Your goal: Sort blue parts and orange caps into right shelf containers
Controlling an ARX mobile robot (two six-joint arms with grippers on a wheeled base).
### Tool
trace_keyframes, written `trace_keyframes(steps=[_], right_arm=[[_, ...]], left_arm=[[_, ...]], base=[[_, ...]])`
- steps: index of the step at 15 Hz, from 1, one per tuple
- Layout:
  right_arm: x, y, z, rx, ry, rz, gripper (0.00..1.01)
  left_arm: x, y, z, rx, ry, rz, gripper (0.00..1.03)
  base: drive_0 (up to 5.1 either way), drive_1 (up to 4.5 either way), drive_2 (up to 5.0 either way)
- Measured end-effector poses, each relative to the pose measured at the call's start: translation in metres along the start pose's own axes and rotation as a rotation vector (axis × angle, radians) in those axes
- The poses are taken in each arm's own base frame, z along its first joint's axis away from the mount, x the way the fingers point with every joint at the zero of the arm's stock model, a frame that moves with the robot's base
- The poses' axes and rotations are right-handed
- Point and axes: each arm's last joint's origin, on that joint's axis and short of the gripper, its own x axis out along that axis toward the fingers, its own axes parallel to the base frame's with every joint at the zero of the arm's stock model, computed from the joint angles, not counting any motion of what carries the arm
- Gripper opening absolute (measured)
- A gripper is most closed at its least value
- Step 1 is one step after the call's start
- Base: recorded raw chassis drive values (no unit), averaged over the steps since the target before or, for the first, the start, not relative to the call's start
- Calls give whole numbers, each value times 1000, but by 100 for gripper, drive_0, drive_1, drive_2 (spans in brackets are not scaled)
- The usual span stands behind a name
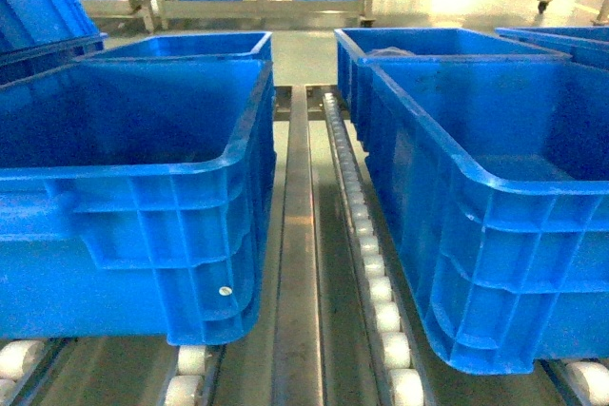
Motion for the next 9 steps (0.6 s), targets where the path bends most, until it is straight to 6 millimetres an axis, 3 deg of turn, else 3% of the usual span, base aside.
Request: trace_keyframes(steps=[9], right_arm=[[-17, 0, 1, 0, -4, 0, 2]], left_arm=[[-18, 0, 1, 0, -5, 0, 2]], base=[[0, 0, 0]])
